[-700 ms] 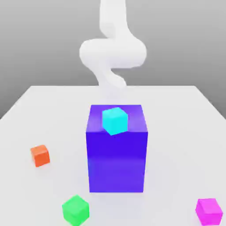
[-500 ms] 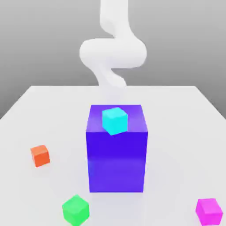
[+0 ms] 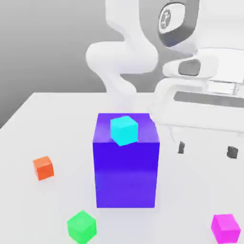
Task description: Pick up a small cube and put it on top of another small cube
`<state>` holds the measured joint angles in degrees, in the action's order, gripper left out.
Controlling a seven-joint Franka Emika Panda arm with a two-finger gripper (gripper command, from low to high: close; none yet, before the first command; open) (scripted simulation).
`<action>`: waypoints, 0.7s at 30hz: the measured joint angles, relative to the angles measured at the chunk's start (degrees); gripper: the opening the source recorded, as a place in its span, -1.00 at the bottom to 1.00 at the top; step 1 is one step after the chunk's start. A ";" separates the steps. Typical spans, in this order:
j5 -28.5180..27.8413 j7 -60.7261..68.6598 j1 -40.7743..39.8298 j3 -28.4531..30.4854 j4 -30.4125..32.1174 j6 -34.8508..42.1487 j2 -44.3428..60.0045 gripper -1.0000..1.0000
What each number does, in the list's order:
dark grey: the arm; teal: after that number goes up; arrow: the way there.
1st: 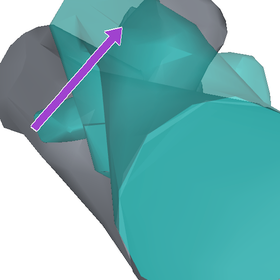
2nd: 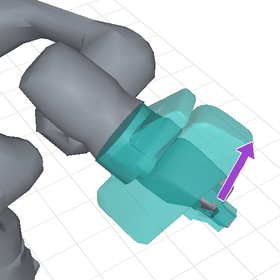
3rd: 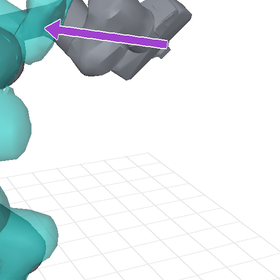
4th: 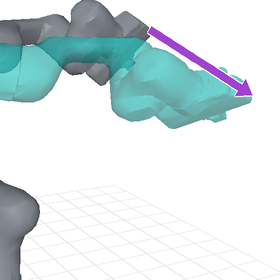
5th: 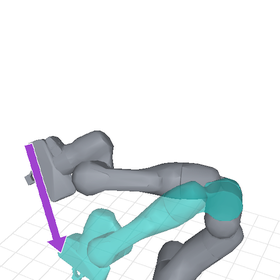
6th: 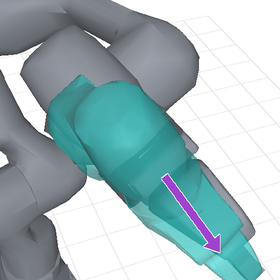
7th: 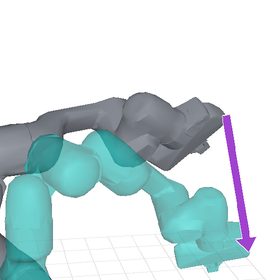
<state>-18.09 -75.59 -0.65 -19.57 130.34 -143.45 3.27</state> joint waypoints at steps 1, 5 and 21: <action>-0.43 -1.02 0.55 -0.10 -0.04 -0.56 1.99 0.00; -1.07 -4.38 2.73 -0.74 -0.12 -3.02 9.64 0.00; -4.55 -11.11 10.36 3.22 -2.45 -13.94 28.76 -1.00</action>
<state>-22.65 -86.70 9.71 -16.35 127.90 -157.39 32.03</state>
